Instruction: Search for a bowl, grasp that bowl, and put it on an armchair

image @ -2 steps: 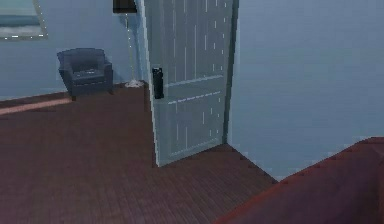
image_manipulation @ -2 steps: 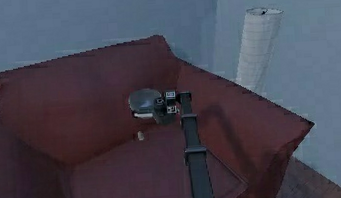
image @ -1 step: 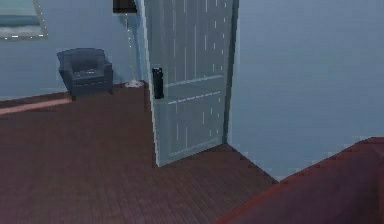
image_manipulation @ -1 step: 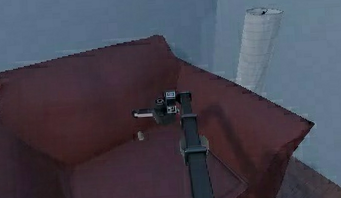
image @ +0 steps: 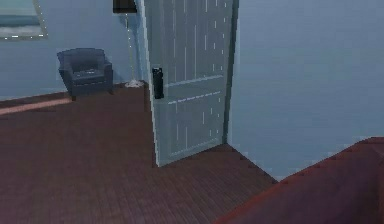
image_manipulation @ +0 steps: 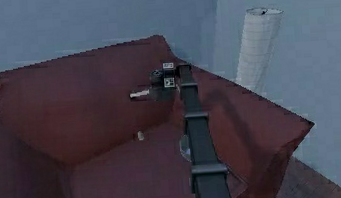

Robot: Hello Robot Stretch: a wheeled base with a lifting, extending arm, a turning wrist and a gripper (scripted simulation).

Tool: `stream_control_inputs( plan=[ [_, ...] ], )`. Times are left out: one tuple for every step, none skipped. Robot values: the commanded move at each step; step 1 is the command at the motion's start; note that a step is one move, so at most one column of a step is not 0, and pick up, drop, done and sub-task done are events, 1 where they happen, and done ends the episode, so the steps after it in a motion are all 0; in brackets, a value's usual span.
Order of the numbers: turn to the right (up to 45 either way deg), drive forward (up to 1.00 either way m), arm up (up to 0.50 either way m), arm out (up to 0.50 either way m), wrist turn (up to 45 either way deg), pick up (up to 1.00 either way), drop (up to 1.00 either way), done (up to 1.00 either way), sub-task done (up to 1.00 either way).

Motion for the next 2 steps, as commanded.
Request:
stream_control_inputs(
  plan=[
    [0.0, 0.00, 0.00, -0.08, 0.0, 0.00, 0.00, 0.00, 0.00],
    [0.0, 0.00, 0.00, 0.00, 0.0, 0.00, 0.00, 1.00, 0.00]
  ],
)
